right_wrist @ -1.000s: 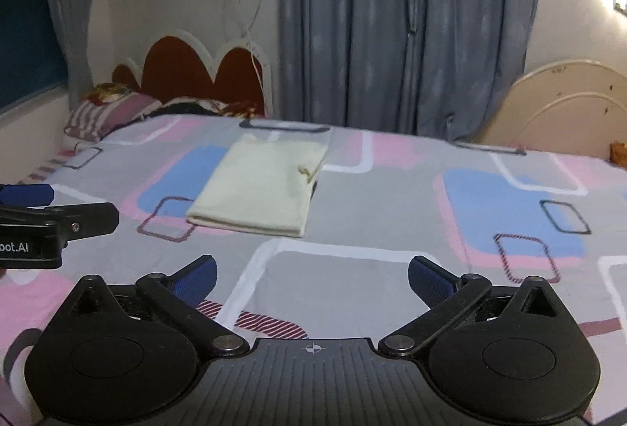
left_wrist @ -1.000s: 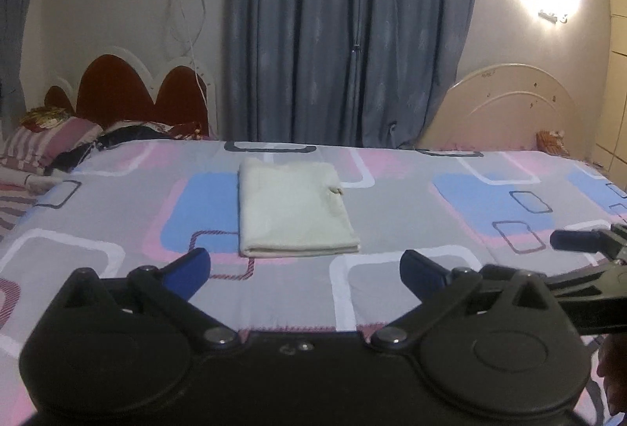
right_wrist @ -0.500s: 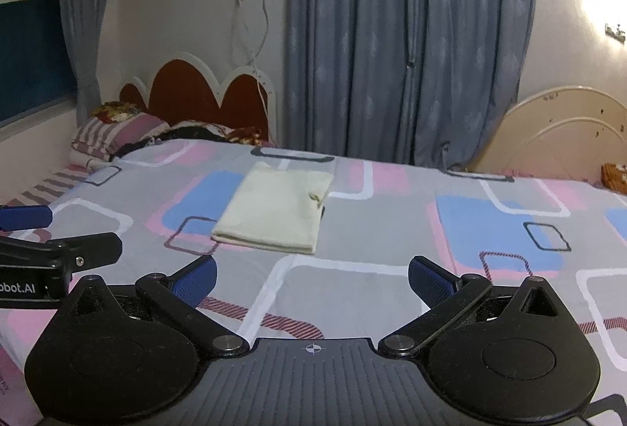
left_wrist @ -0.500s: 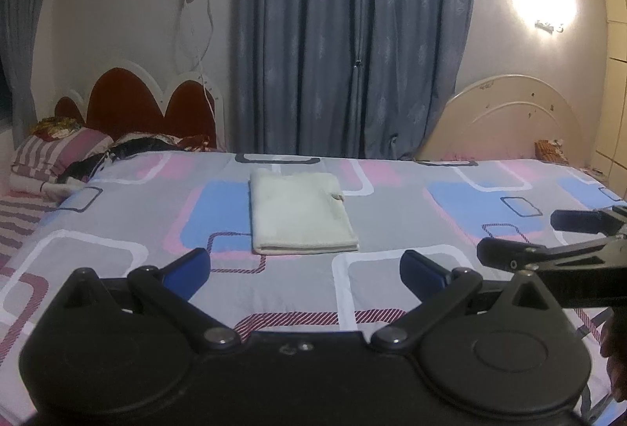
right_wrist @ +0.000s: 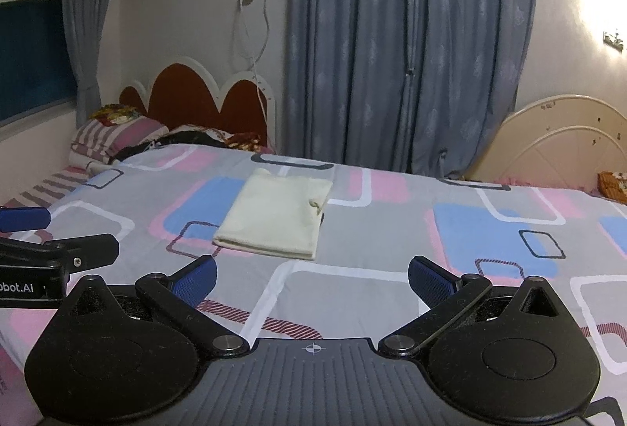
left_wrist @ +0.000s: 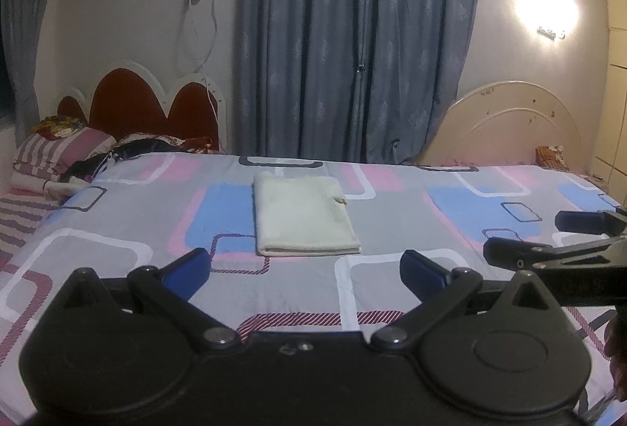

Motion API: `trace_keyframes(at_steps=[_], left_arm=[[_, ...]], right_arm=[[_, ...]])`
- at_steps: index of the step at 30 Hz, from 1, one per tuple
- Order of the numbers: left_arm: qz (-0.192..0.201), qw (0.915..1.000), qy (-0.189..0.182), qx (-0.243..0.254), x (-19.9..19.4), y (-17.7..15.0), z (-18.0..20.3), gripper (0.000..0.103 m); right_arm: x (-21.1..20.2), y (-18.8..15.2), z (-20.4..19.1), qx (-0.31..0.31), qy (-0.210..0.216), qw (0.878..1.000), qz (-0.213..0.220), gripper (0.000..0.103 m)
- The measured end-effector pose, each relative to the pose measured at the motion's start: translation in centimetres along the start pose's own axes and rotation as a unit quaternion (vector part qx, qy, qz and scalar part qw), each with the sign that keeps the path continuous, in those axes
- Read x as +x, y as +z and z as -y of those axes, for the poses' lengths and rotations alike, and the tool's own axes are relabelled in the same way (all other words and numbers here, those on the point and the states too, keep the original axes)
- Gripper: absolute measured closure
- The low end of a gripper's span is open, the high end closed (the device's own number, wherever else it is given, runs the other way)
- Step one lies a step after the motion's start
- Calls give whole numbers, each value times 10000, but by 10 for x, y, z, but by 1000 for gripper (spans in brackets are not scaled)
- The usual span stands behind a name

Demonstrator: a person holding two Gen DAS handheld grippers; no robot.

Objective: Fold small clothes

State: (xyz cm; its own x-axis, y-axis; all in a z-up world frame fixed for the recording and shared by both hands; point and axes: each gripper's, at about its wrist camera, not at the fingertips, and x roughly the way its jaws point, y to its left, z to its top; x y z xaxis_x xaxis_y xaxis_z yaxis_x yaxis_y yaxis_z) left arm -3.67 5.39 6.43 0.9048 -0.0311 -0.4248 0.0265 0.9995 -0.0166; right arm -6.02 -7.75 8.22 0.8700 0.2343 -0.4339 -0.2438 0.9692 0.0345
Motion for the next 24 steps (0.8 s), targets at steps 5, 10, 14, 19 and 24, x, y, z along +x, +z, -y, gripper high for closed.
trace_keyframes(at_steps=[5, 10, 14, 19, 24], left_arm=[[36, 10000, -5, 27, -2, 1, 1, 0], [55, 10000, -2, 45, -2, 2, 2, 0], [69, 10000, 1, 68, -3, 1, 2, 0], [66, 10000, 0, 74, -3, 1, 1, 0], [70, 9999, 0, 72, -3, 1, 1, 0]], right_arm=[[-1, 1, 1, 4, 15, 10000, 51, 0], [-1, 1, 1, -26, 38, 10000, 53, 0], [-1, 2, 0, -19, 39, 10000, 57, 0], [-2, 2, 2, -8, 41, 10000, 79, 0], [-3, 1, 1, 3, 38, 9999, 98, 0]])
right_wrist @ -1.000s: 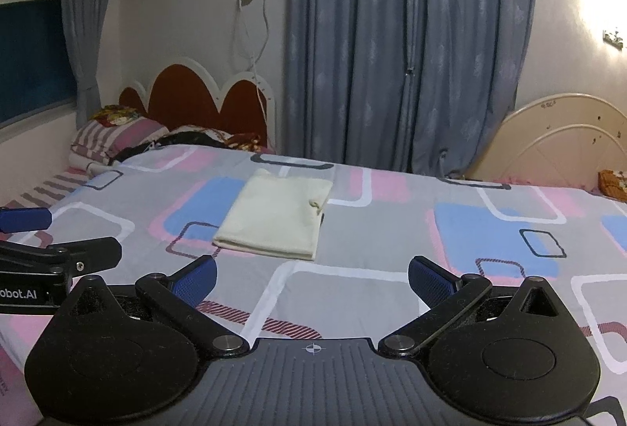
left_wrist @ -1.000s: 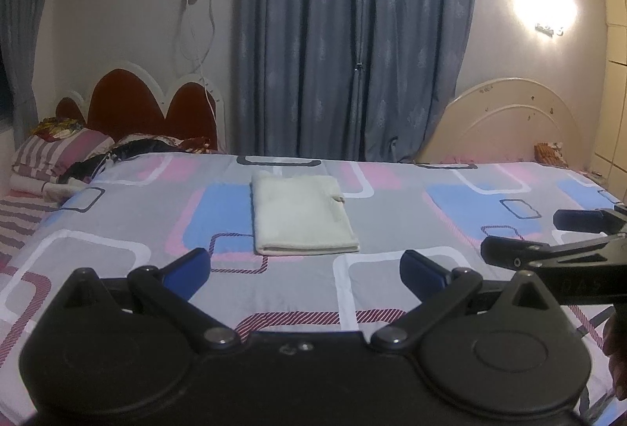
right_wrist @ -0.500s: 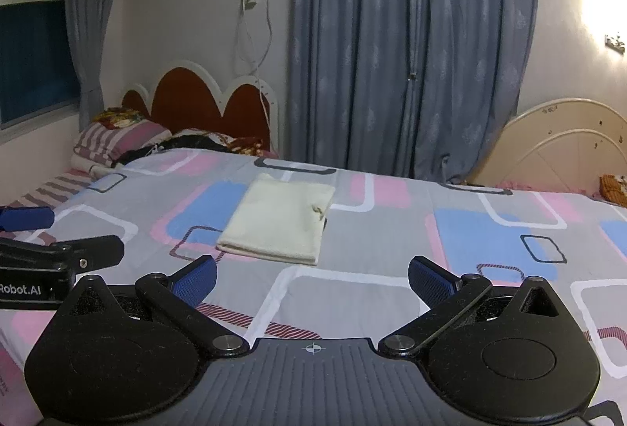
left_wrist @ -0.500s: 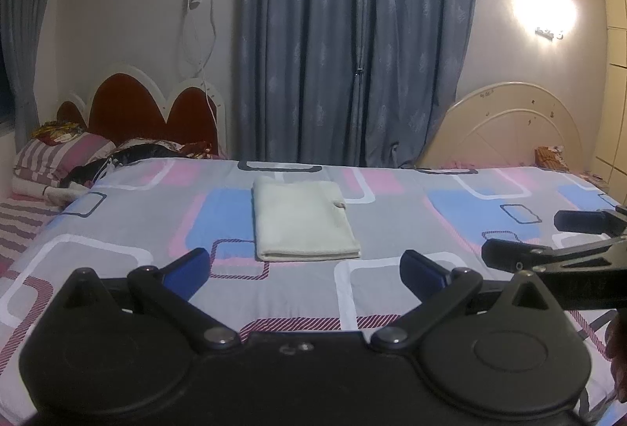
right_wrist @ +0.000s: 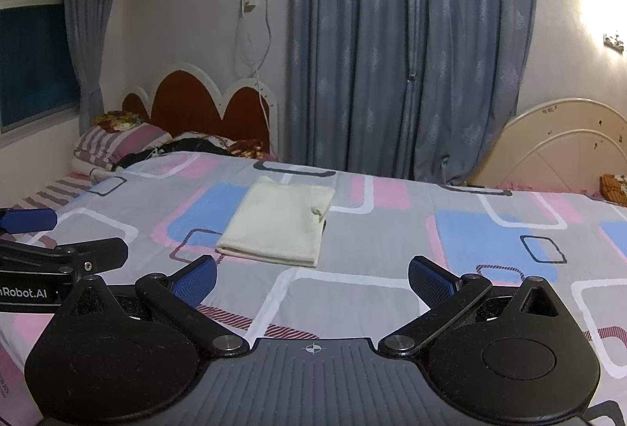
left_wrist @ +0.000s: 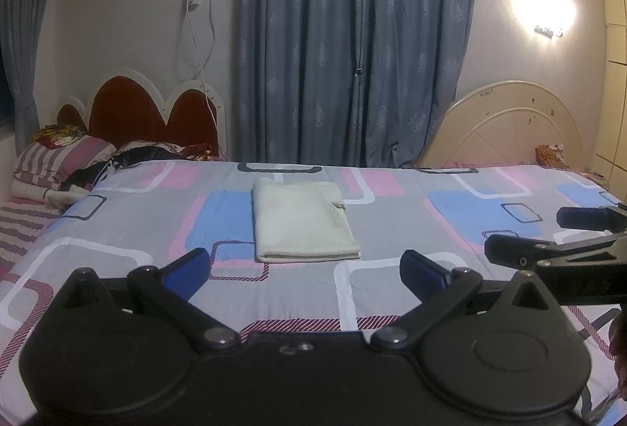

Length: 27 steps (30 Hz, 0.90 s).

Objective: Fold small clothes

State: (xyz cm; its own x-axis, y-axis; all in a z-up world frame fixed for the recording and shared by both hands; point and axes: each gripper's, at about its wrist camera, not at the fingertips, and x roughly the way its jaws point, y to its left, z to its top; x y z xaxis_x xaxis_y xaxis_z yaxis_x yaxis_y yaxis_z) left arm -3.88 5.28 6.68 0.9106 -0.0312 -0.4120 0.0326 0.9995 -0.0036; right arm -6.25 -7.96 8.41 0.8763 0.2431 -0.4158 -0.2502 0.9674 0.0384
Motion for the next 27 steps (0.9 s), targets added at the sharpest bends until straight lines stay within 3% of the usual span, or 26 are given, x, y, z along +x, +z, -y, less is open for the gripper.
trace_keyframes(at_steps=[27], left_arm=[[81, 10000, -1, 54, -1, 4, 1, 0]], right_arm=[[-2, 0, 8, 22, -18, 10000, 56, 0]])
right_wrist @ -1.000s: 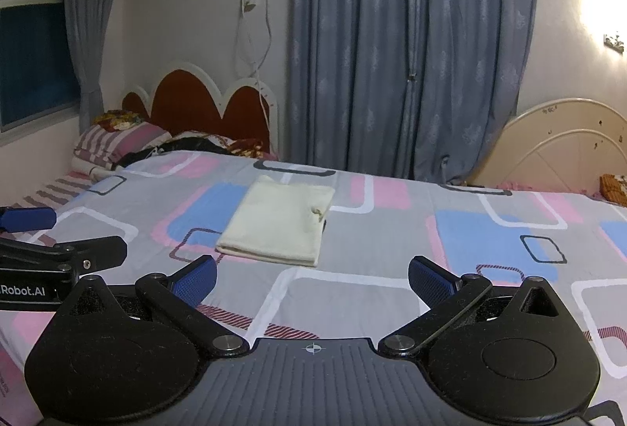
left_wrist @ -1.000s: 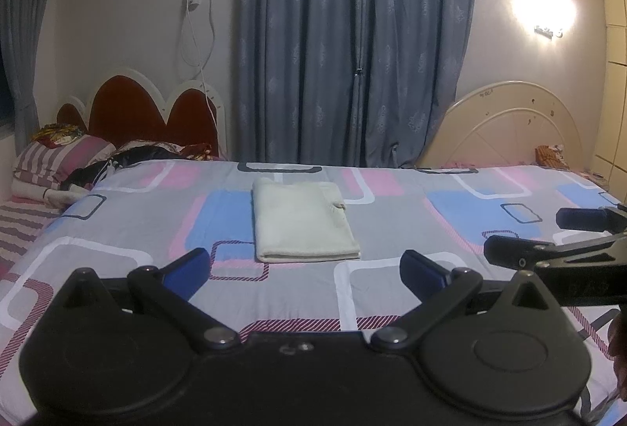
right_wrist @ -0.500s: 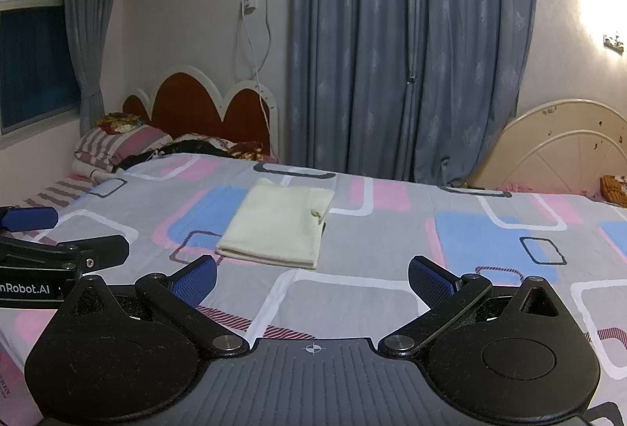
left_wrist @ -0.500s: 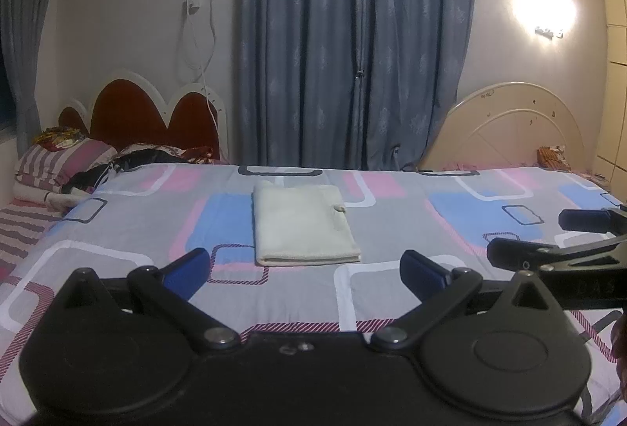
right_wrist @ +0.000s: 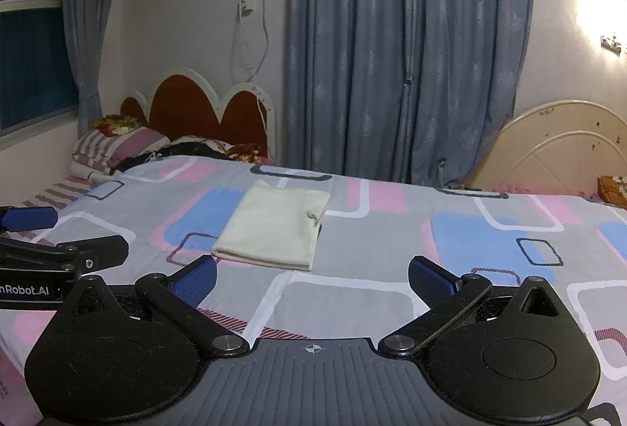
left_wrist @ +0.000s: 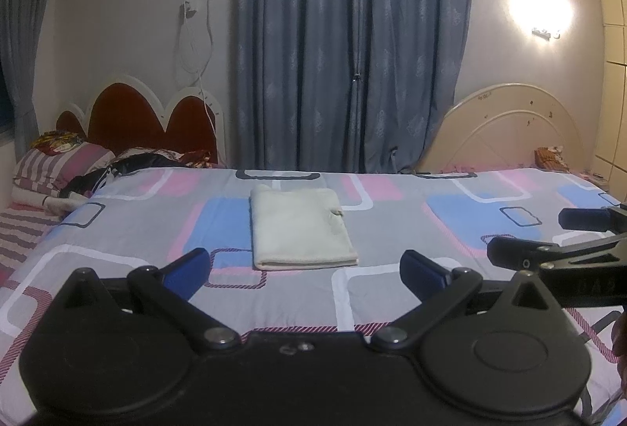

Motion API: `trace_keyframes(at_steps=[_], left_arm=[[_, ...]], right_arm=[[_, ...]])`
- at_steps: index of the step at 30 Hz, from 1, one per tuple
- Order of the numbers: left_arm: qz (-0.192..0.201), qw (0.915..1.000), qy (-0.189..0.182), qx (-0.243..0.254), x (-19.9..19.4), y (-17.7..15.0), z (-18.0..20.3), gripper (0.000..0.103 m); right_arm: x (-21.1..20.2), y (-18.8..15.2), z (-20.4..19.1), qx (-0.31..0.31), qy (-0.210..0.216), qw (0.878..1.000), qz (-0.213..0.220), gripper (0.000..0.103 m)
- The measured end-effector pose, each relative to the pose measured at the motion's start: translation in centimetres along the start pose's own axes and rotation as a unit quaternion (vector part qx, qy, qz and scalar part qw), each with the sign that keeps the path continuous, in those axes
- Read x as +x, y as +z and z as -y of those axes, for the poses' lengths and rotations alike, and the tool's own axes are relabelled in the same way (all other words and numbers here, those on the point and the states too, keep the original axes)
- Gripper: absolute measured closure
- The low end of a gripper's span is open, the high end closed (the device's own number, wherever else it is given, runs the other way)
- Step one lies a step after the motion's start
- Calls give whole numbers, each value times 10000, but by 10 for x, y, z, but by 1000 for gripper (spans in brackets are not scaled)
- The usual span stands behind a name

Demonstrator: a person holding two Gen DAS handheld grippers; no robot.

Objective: Fold small clothes

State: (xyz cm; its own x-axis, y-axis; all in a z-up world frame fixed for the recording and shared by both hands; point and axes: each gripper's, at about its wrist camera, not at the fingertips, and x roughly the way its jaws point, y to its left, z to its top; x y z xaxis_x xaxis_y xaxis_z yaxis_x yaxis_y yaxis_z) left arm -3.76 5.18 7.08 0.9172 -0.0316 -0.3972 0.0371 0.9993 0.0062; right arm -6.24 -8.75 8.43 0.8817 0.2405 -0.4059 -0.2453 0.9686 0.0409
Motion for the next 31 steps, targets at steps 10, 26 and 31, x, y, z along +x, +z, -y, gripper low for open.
trace_keyframes(at_steps=[10, 26, 31], left_arm=[[5, 10000, 30, -16, -1, 0, -3, 0], [106, 9999, 33, 12, -1, 1, -7, 2], [188, 9997, 120, -74, -3, 2, -8, 1]], right_arm=[[0, 2, 1, -36, 42, 10000, -9, 0], [4, 6, 0, -84, 79, 9999, -3, 0], [5, 6, 0, -90, 76, 9999, 1, 0]])
